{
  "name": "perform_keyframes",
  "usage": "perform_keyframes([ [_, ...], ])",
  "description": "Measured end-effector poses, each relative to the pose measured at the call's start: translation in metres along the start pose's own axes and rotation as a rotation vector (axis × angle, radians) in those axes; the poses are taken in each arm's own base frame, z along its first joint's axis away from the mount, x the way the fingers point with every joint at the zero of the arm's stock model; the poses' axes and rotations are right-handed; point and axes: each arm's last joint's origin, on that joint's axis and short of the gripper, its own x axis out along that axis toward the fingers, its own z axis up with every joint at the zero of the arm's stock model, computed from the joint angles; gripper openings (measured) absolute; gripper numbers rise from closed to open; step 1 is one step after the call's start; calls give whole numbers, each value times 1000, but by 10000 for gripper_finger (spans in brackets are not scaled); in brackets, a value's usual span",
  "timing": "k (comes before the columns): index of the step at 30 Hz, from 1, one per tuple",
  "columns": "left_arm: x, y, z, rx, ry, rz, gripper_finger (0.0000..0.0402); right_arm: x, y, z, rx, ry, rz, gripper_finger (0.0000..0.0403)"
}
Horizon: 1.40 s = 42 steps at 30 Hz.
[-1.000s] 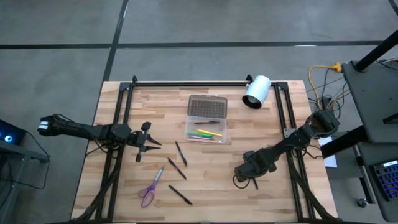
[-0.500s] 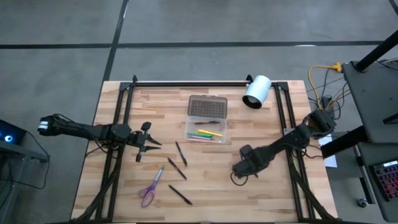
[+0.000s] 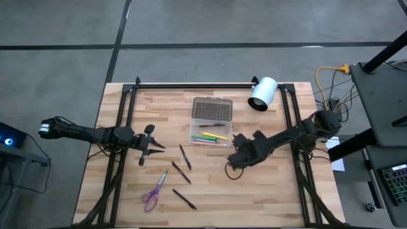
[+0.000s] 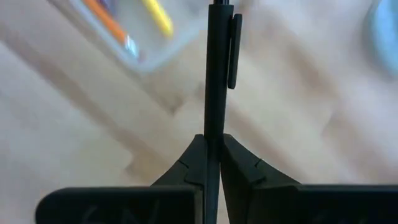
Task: Pick & place school supplies into a supply box
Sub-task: Put the black pen into the black supply box
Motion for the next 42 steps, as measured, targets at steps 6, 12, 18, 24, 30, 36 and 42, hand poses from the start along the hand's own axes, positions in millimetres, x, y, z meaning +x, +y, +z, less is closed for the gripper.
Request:
perform_keyframes([
  [6, 0, 0, 0, 0, -1, 0, 54, -2, 5, 22, -146, -127, -52, 13],
  [12, 0, 0, 0, 0, 0, 0, 54, 9, 16, 38, -327, -189, -109, 13],
  [18, 0, 0, 0, 0, 0, 0, 54, 18, 32, 57, -462, -266, -123, 13],
  [24, 0, 0, 0, 0, 0, 0, 54, 26, 47, 70, -543, -359, -135, 13],
  [30, 0, 0, 0, 0, 0, 0, 54, 42, 68, 76, -677, -411, -150, 13],
  [36, 0, 0, 0, 0, 0, 0, 54, 52, 75, 79, -739, -420, -235, 13],
  [42, 0, 0, 0, 0, -1, 0, 54, 53, 74, 80, -734, -421, -242, 13],
])
